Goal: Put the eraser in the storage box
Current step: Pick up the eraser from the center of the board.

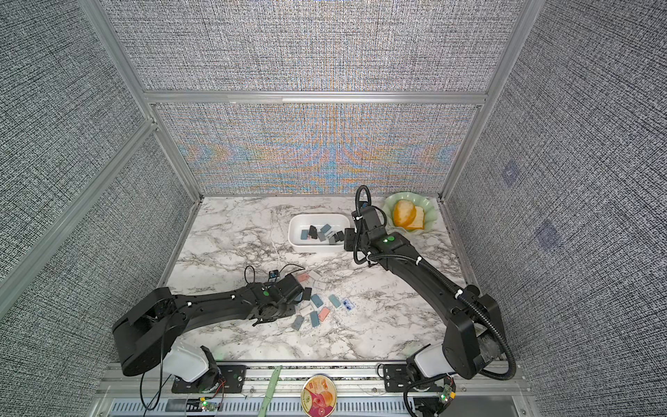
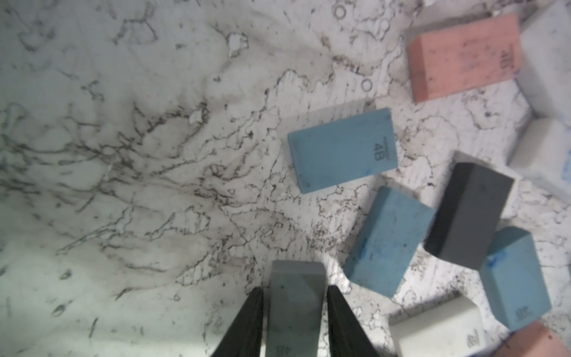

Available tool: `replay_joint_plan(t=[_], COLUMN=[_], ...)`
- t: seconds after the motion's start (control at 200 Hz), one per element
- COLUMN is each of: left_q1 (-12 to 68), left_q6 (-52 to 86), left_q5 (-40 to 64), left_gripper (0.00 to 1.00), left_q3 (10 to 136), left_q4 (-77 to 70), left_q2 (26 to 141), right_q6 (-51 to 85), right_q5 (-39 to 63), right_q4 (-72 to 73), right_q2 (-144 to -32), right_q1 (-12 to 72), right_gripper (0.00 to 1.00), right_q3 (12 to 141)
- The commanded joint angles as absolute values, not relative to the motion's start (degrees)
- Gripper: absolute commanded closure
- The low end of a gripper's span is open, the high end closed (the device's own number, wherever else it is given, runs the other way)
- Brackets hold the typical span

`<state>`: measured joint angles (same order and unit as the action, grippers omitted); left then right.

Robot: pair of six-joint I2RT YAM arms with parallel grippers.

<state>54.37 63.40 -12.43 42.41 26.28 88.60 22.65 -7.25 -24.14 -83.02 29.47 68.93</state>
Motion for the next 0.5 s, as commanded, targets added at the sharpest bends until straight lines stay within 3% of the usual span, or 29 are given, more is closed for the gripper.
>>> replay_joint_plan(t=[0.0, 0.495], left_q1=[54.23, 54.25], left_q6=[62.76, 61.04], left_q5=[-8.98, -6.64], left_gripper=[0.64, 0.74], left_q3=[42.31, 44.33], left_q4=[29.33, 30.56], left_q2=[90.73, 93.69], right_q6=[22.95, 23.13], right_q5=[-7.73, -8.12], right_q4=[-23.91, -23.64], right_q2=[-83.12, -82.53], right_q1=[29.42, 29.36], right_gripper=[0.47, 0.47], right_q3=[69.12, 68.03])
